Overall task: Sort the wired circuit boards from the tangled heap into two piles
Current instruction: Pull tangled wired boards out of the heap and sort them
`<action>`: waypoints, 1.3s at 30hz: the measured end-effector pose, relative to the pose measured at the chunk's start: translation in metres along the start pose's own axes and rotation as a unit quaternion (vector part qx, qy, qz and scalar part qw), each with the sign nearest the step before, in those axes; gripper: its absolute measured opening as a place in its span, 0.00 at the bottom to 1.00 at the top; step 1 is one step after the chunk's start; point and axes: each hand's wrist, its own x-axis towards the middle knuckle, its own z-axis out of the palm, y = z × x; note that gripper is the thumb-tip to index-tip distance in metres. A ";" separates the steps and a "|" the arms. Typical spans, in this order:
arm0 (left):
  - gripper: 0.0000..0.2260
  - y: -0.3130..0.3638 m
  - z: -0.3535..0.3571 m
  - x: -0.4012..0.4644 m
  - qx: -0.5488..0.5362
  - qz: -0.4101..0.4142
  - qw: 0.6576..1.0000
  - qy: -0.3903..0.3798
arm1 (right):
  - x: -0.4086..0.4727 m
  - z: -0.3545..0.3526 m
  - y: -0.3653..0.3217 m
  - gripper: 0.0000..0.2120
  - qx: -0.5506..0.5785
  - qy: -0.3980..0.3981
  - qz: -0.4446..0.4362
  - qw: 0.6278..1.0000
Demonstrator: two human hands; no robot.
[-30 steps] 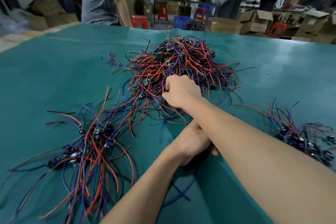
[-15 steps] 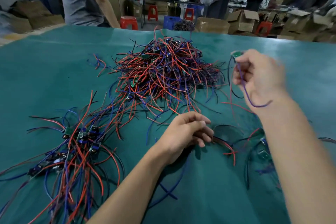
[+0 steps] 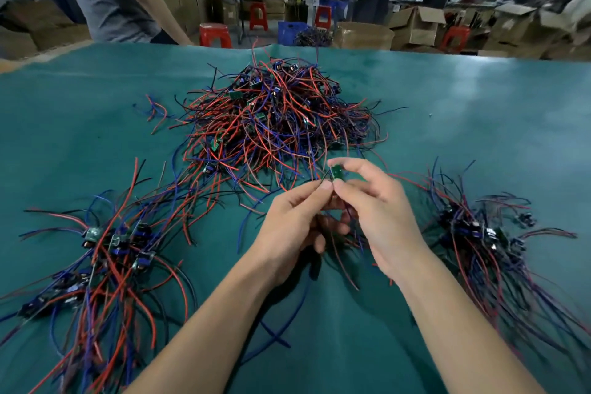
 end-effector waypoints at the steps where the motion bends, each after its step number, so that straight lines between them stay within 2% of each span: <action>1: 0.11 -0.001 0.000 0.000 0.015 0.013 1.000 0.011 | 0.000 -0.001 0.000 0.13 -0.016 -0.004 -0.008 1.000; 5: 0.09 -0.005 0.001 0.000 0.055 0.051 0.996 0.048 | 0.002 -0.011 -0.002 0.12 -0.035 0.023 0.008 0.999; 8: 0.06 -0.004 -0.002 0.001 0.081 0.057 0.993 0.059 | 0.003 -0.021 -0.006 0.12 0.047 -0.014 0.052 0.997; 11: 0.09 -0.002 -0.003 0.001 0.068 0.051 0.996 0.032 | 0.003 -0.024 -0.010 0.08 0.118 -0.048 0.114 0.985; 14: 0.06 -0.003 -0.001 -0.001 0.053 0.049 0.997 0.005 | 0.004 -0.024 -0.012 0.05 0.184 -0.051 0.146 0.971; 18: 0.03 -0.004 -0.001 0.000 0.031 0.031 0.999 0.032 | 0.007 -0.027 -0.011 0.14 0.277 -0.034 0.166 0.946; 23: 0.09 -0.004 -0.003 0.002 0.029 0.023 0.998 0.053 | 0.005 -0.022 -0.002 0.07 0.136 -0.043 0.065 0.988; 25: 0.10 -0.004 -0.004 0.002 0.035 0.014 0.999 0.037 | 0.004 -0.022 0.001 0.03 0.119 -0.037 0.060 0.990; 29: 0.11 -0.004 -0.001 0.000 0.067 0.019 0.998 -0.003 | 0.006 -0.026 0.005 0.07 0.096 -0.006 0.061 0.993; 31: 0.09 -0.004 0.000 -0.001 0.083 0.022 0.996 -0.004 | 0.006 -0.025 0.005 0.04 0.046 0.009 0.046 0.998; 34: 0.14 -0.002 -0.001 -0.002 0.081 0.013 0.996 -0.016 | 0.008 -0.029 0.005 0.07 -0.035 0.072 -0.013 0.997; 39: 0.11 0.000 0.002 -0.003 0.088 0.006 0.995 -0.046 | 0.017 -0.051 0.003 0.11 -0.028 0.244 -0.076 0.966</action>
